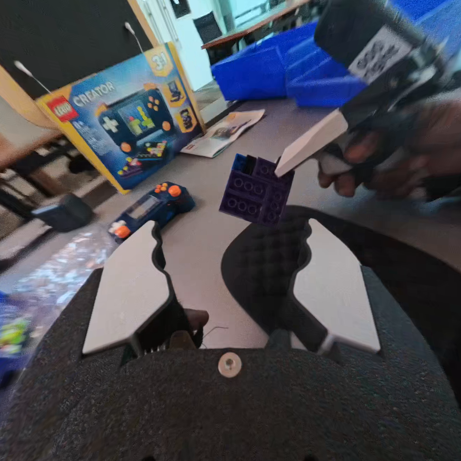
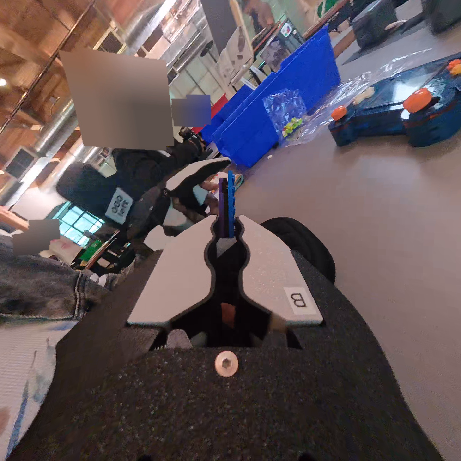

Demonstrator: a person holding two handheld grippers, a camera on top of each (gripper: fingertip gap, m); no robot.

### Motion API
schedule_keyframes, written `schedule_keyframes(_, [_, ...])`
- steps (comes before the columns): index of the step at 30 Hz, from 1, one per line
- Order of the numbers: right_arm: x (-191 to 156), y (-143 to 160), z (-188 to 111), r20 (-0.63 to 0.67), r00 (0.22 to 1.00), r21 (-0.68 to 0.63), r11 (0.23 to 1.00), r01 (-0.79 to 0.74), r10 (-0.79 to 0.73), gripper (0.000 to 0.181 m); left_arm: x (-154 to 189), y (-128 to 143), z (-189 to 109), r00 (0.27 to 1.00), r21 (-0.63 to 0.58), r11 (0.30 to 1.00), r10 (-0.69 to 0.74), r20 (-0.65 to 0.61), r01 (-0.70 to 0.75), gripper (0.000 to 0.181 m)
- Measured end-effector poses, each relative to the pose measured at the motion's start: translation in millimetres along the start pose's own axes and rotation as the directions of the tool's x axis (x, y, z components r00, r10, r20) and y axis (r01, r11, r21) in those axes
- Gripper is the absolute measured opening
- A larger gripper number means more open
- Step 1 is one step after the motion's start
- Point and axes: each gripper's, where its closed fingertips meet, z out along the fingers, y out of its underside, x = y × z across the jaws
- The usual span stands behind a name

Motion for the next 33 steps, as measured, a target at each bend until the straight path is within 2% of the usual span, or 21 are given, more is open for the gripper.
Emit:
schedule_keyframes(2, [-0.5,5.8,2.1,-0.036,0.999,-0.013,1.000,-0.008,0.007,0.012,3.0,6.8,9.1,0.971,-0.122,0.969,0.224,0.086,-0.212,0.111])
schedule_keyframes(4, [-5.4,11.5,6.3,-0.039,0.999,-0.031,0.999,-0.014,0.013,0.012,11.0,12.3,20.2,0.944,-0.185,0.935,0.320,0.078,-0.302,0.109])
schedule_keyframes(5, [-8.4,14.9,8.5,-0.035,0.999,-0.043,0.999,-0.020,0.018,0.011,13.2,14.0,24.4,0.935,-0.199,0.924,0.346,0.075,-0.326,0.103])
schedule_keyframes(8, [-16.3,21.6,12.8,-0.020,1.000,-0.059,0.998,-0.015,0.014,0.012,10.1,17.1,26.4,0.898,-0.250,0.883,0.431,0.092,-0.398,0.066])
schedule_keyframes(12, [-24.3,21.0,11.5,0.014,1.000,-0.061,0.998,0.012,-0.012,0.012,13.6,7.9,21.1,0.895,-0.187,0.890,0.437,0.091,-0.416,0.066])
schedule_keyframes(14, [-29.0,21.8,10.8,0.051,0.998,-0.093,0.995,0.037,-0.032,0.012,14.6,4.5,18.4,0.873,-0.174,0.871,0.479,0.093,-0.460,0.067])
schedule_keyframes(16, [-31.9,19.5,11.7,0.076,0.996,-0.099,0.994,0.052,-0.045,0.024,20.9,3.2,18.2,0.866,-0.159,0.862,0.496,0.063,-0.482,0.067])
schedule_keyframes(18, [-35.6,20.1,12.9,0.114,0.992,-0.119,0.990,0.074,-0.061,0.013,24.4,-0.8,17.5,0.871,-0.125,0.869,0.488,0.059,-0.479,0.067])
schedule_keyframes(21, [-37.0,19.8,12.9,0.136,0.987,-0.124,0.987,0.107,-0.090,0.013,28.8,-6.1,14.6,0.891,-0.054,0.891,0.453,0.036,-0.451,0.066])
schedule_keyframes(25, [-43.2,21.2,13.7,0.187,0.982,-0.087,0.995,0.046,-0.029,0.012,35.2,-14.6,6.8,0.909,0.064,0.907,0.418,0.002,-0.417,0.066])
schedule_keyframes(28, [-43.8,24.3,16.6,0.160,0.985,-0.085,0.993,0.082,-0.068,0.012,35.4,-13.9,3.3,0.906,0.097,0.902,0.424,0.000,-0.422,0.065])
schedule_keyframes(30, [-39.3,26.1,19.3,0.099,0.986,-0.095,0.985,0.144,-0.134,0.012,33.1,-8.1,4.7,0.898,0.078,0.895,0.439,0.005,-0.438,0.066])
schedule_keyframes(31, [-37.2,26.6,20.5,0.056,0.982,-0.101,0.977,0.187,-0.182,0.012,31.2,-4.6,6.8,0.899,0.062,0.897,0.439,0.011,-0.438,0.066])
schedule_keyframes(33, [-29.7,30.3,21.1,-0.070,0.930,-0.170,0.923,0.345,-0.361,0.012,27.3,11.7,14.6,0.888,-0.061,0.886,0.459,-0.018,-0.459,0.067])
